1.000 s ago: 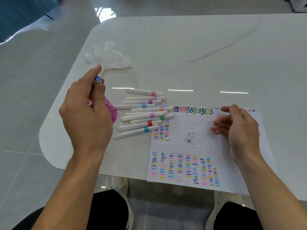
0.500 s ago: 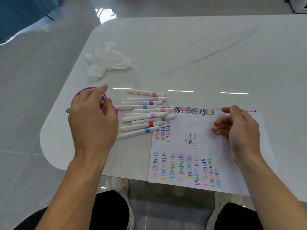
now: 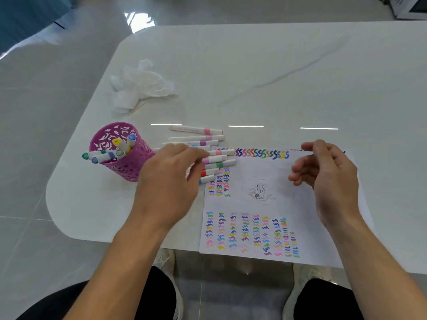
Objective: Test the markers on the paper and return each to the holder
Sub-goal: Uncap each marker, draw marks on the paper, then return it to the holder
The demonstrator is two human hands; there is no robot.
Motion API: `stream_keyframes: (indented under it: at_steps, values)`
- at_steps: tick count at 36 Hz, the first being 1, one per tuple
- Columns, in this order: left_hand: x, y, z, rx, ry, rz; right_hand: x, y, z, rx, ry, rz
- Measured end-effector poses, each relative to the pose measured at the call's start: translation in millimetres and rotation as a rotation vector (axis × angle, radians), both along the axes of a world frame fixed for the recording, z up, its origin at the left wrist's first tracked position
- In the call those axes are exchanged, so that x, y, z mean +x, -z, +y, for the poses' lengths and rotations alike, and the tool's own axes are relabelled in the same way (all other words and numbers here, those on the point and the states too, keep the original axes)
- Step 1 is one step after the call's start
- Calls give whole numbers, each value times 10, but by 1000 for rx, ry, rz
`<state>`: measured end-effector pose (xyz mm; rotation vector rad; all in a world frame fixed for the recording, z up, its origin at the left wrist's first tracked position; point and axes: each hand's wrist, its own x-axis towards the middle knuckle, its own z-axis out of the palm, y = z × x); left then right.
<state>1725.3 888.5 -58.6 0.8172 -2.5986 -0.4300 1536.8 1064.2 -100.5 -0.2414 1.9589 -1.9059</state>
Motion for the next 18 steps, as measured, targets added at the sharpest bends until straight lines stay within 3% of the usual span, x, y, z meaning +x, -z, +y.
stream_keyframes:
  at_steps: [4,10,18]
  values:
    - [-44,91,83,148,-74,-94,16,-2,2,27,-7,18]
    - [-51,215,101,106,-122,-247,14,50,39,96,18,34]
    - [-101,275,171,108,-117,-288,2,124,43,137,17,-1]
